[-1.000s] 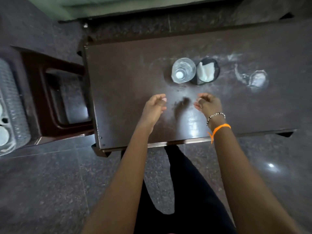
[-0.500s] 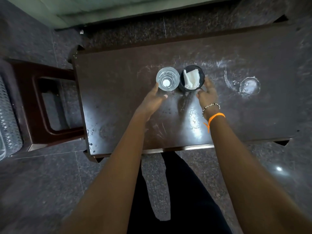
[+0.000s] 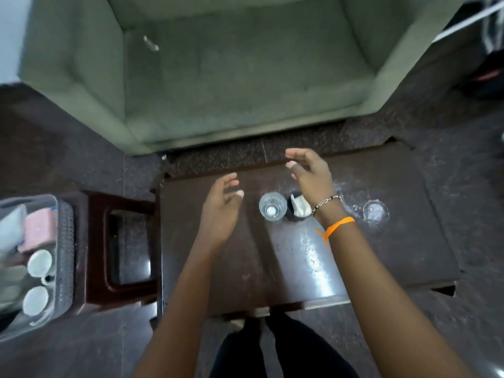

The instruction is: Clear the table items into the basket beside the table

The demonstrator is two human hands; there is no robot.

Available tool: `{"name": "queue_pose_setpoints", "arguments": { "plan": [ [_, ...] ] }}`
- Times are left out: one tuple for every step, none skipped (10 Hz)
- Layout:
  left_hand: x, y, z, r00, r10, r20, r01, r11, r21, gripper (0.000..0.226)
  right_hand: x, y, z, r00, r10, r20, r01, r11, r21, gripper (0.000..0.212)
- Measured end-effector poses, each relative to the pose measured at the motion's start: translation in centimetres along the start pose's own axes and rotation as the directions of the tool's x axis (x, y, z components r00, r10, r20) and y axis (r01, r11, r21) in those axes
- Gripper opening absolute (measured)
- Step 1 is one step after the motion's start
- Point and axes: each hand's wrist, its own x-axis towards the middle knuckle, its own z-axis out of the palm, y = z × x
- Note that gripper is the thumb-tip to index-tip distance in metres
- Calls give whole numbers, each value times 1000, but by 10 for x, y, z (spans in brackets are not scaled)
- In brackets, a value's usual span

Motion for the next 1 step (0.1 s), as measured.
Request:
{"name": "queue_pose_setpoints", "arguments": {
  "plan": [
    [-4,49,-32,975,210,-73,-211,977,-9,39,-16,-66,5,970,-242,13,242,970,-25,28]
  ]
}}
